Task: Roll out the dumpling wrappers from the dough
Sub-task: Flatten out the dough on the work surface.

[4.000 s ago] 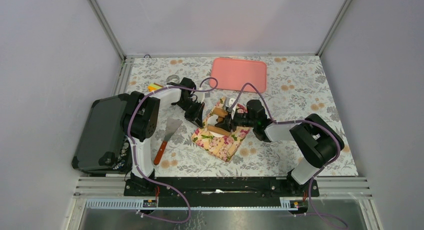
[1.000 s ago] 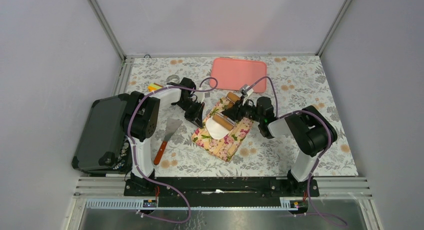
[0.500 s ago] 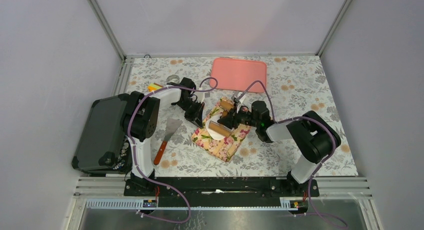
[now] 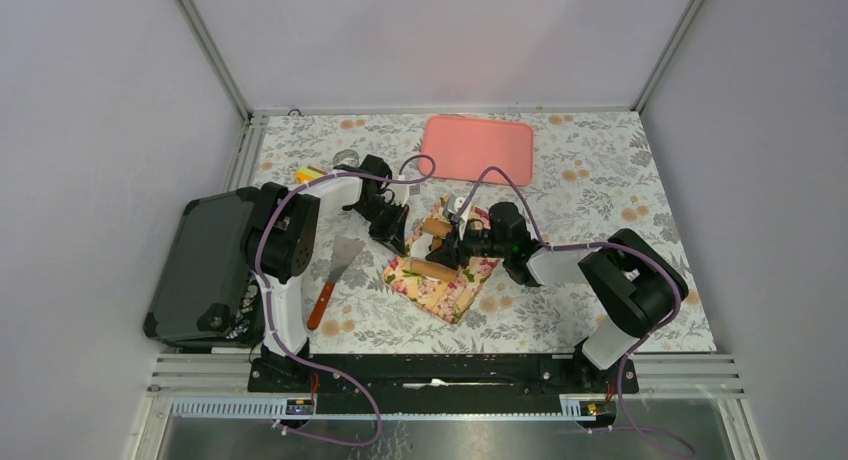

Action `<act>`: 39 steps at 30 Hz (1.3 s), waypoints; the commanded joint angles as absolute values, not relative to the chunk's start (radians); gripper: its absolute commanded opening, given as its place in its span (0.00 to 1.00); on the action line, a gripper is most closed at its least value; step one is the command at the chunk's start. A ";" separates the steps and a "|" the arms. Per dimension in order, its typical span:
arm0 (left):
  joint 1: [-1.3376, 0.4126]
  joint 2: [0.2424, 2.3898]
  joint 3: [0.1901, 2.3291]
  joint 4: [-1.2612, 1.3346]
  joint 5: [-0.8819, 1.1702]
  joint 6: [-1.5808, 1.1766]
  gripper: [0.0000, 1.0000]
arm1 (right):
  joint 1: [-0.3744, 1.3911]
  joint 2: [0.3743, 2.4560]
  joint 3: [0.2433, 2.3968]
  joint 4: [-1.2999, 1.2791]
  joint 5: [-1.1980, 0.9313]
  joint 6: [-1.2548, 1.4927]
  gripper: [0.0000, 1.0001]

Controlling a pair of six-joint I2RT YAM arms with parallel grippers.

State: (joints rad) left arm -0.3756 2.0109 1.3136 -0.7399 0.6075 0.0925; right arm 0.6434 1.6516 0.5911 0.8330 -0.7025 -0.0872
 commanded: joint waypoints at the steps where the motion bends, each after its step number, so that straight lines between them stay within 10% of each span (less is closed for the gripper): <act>1: -0.370 2.046 1.267 -0.716 0.489 0.132 0.00 | 0.674 1.669 0.568 0.583 -0.730 -0.179 0.00; 28: -0.371 2.048 1.269 -0.716 0.487 0.129 0.00 | 0.695 1.594 0.552 0.532 -0.848 -0.197 0.00; 39: -0.371 2.048 1.269 -0.716 0.487 0.128 0.00 | 0.477 1.618 0.664 0.996 -0.740 0.207 0.00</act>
